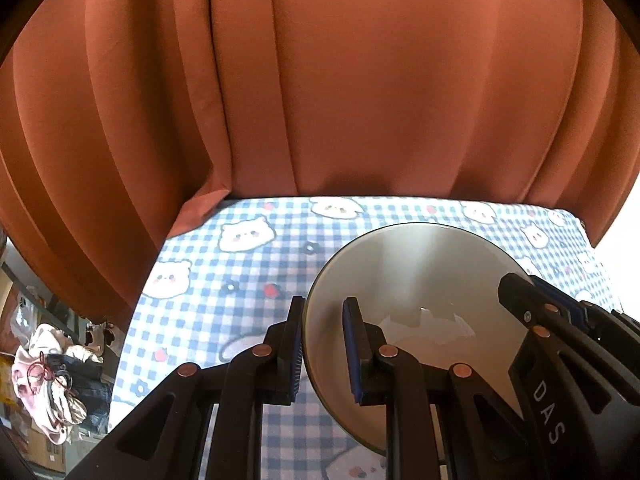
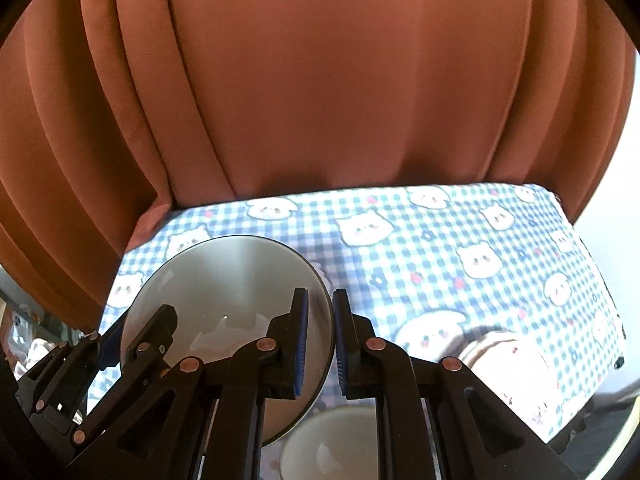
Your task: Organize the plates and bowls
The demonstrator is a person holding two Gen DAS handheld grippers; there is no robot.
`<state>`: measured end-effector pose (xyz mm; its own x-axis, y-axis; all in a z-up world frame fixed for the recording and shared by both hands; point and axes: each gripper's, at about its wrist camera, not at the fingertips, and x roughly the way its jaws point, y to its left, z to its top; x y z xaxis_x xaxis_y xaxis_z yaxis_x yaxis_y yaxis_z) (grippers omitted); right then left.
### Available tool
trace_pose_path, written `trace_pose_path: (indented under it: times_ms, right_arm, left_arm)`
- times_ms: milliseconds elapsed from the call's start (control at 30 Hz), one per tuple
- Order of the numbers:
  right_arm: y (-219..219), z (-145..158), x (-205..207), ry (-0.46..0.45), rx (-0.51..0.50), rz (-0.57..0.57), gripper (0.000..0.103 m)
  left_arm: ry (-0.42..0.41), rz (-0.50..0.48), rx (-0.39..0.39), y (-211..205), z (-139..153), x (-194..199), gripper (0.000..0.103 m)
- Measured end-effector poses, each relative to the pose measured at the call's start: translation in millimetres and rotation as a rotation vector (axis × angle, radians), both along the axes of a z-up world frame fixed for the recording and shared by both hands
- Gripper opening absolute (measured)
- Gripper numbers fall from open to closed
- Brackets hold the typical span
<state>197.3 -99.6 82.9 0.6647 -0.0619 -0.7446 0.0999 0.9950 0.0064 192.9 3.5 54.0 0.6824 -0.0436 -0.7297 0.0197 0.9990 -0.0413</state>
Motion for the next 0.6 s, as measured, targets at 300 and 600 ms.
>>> trace_pose_path:
  times_ms: [300,600]
  right_arm:
    - [-30,-12,-36,0.014,0.000,0.001,0.016]
    - [-54,-35,-58,0.079,0.010,0.042,0.016]
  left_arm:
    - [0.023,0.006,-0.002,-22,-15,-31,0.016]
    - [0.097,0.040,0.013,-52,-37,-65,0.016]
